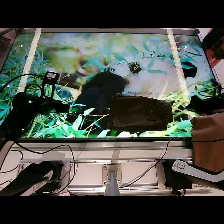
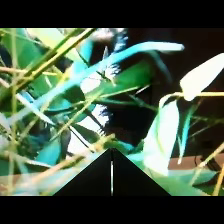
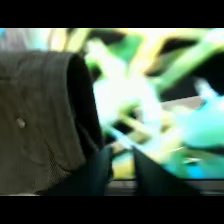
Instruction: Fold the clothes and pants, and hang the long-sleeved shirts on hangers.
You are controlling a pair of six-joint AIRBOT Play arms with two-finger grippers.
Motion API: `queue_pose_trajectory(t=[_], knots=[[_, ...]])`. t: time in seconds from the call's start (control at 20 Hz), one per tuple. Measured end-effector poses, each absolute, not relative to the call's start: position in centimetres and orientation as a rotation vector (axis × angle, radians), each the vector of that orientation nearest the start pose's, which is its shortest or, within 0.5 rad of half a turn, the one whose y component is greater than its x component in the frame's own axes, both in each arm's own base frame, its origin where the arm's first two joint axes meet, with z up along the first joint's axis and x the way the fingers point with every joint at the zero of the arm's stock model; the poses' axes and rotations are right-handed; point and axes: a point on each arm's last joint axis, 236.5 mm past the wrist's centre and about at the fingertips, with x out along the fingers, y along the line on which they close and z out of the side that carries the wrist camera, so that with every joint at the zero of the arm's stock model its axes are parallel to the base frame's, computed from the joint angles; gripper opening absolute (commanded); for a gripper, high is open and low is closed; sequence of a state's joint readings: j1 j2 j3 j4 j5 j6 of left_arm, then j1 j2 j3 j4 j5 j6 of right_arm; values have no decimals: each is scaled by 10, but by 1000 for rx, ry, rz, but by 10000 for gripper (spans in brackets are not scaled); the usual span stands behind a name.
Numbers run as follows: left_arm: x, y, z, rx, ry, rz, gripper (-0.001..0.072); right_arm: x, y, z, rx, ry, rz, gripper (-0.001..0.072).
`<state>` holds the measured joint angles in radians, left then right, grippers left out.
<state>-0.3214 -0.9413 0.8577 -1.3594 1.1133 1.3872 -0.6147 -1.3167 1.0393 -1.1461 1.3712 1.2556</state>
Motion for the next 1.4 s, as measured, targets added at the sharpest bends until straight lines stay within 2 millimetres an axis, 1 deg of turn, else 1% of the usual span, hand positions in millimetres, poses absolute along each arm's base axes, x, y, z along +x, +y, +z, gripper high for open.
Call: queue_pose_trajectory(t=[0.15, 0.25, 0.35, 0.5, 0.7, 0.85, 1.0, 1.05, 1.2, 1.25, 1.4], knots=[[309, -70, 10, 171, 1187, -97, 8, 285, -67, -58, 750, 1437, 67, 585], [307, -82, 1, 124, 1220, -123, 8, 280, -56, -75, 810, 1429, 64, 585], [305, -92, -7, 85, 1250, -143, 8, 279, -46, -87, 867, 1408, 63, 584], [302, -99, -14, 60, 1277, -156, 7, 278, -32, -98, 958, 1414, 86, 585], [301, -103, -18, 44, 1292, -163, 8, 272, 2, -103, 1081, 1478, 215, 585], [301, -104, -18, 39, 1295, -165, 8, 272, 26, -107, 1083, 1517, 289, 585], [301, -104, -19, 37, 1297, -166, 8, 285, 50, -113, 1046, 1506, 319, 573], [300, -104, -19, 36, 1297, -166, 8, 290, 57, -114, 1030, 1498, 325, 501], [300, -104, -19, 36, 1297, -166, 8, 303, 80, -124, 950, 1480, 330, 139], [300, -104, -19, 36, 1297, -166, 8, 306, 88, -126, 925, 1475, 335, 47], [301, -104, -19, 36, 1297, -166, 8, 316, 108, -124, 859, 1458, 369, 43]])
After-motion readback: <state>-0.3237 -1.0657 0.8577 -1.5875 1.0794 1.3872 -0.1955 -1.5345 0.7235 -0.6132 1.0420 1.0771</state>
